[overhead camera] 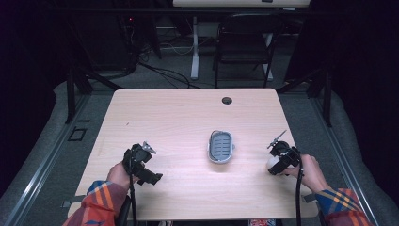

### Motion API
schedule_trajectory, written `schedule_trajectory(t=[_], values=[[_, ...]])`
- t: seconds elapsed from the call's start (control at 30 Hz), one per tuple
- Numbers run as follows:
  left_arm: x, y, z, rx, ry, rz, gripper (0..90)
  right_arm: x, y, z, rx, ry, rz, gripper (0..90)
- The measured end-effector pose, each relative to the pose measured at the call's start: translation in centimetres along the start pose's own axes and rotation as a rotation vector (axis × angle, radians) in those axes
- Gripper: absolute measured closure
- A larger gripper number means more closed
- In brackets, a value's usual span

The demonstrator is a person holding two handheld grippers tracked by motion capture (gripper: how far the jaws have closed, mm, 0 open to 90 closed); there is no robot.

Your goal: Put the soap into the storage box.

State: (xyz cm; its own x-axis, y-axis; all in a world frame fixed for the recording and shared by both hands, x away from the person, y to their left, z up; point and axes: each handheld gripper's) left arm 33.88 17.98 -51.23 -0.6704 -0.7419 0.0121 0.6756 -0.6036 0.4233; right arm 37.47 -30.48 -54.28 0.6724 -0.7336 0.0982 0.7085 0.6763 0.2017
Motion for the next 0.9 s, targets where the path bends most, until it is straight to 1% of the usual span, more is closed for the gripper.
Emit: schedule_trajectory(t=[0.07,0.17,0.27,0.37,0.43,0.47,0.5,0.53,0.63,0.67,0.7,0.73,0.77,0.8,0.83,0.87,0.9], values=[[0.01,0.01,0.0,0.0,0.0,0.0,0.0,0.1,0.06,0.14,-0.018,-0.001,0.015,24.0],[0.02,0.0,0.0,-0.001,0.001,-0.001,0.0,0.07,0.07,0.16,-0.02,0.0,0.021,24.1],[0.03,0.0,0.0,-0.001,0.002,-0.001,0.0,0.12,0.14,0.31,-0.04,-0.01,0.04,24.1],[0.03,0.0,0.0,0.0,0.004,-0.002,0.0,0.08,0.13,0.4,-0.035,-0.009,0.039,24.2],[0.03,0.0,0.0,-0.002,0.003,-0.001,0.0,0.03,0.15,0.54,-0.035,-0.017,0.042,24.1],[0.04,0.01,0.0,-0.002,0.003,-0.001,0.0,-0.08,0.05,0.41,-0.01,-0.011,0.026,24.2],[0.04,0.01,0.0,-0.001,0.003,-0.002,0.0,-0.09,0.05,0.43,-0.008,-0.011,0.025,24.2],[0.04,0.01,0.0,0.0,0.004,-0.002,0.0,-0.22,0.01,0.38,0.007,-0.01,0.013,24.2],[0.04,0.0,0.0,0.0,0.005,-0.002,0.0,-0.25,0.07,0.52,0.004,-0.008,0.019,24.2],[0.05,0.0,0.0,0.0,0.005,-0.002,0.0,-0.17,0.17,0.74,-0.013,-0.004,0.036,24.2],[0.04,0.0,0.0,-0.001,0.005,-0.003,0.0,-0.1,0.22,0.9,-0.028,-0.019,0.048,24.2],[0.04,0.0,0.0,-0.001,0.005,-0.003,0.0,-0.11,0.23,0.95,-0.025,-0.019,0.046,24.2],[0.05,0.01,0.01,-0.002,0.006,-0.002,0.0,-0.32,0.09,0.72,0.016,-0.015,0.017,24.2],[0.05,0.01,0.01,-0.002,0.006,-0.002,0.0,-0.17,0.24,0.99,-0.017,-0.016,0.043,24.2],[0.06,0.01,0.0,-0.002,0.007,-0.003,0.1,-0.16,0.27,1.05,-0.023,-0.016,0.048,24.2],[0.06,0.01,0.0,-0.003,0.007,-0.002,0.0,-0.34,0.19,0.87,0.003,-0.017,0.027,24.2],[0.07,0.01,0.0,-0.003,0.008,-0.002,0.0,-0.4,0.18,0.83,0.012,-0.011,0.021,24.2]])
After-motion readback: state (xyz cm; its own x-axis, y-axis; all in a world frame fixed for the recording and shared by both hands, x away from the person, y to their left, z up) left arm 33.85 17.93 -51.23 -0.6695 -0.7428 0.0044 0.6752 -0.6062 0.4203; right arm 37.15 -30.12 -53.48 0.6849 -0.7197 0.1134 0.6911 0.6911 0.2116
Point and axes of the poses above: each handheld gripper's, and its own axes: z roughly backward along the jaws, y roughly out of its top, x roughly to its right, and after that the axes turned 3 degrees about z, right-handed
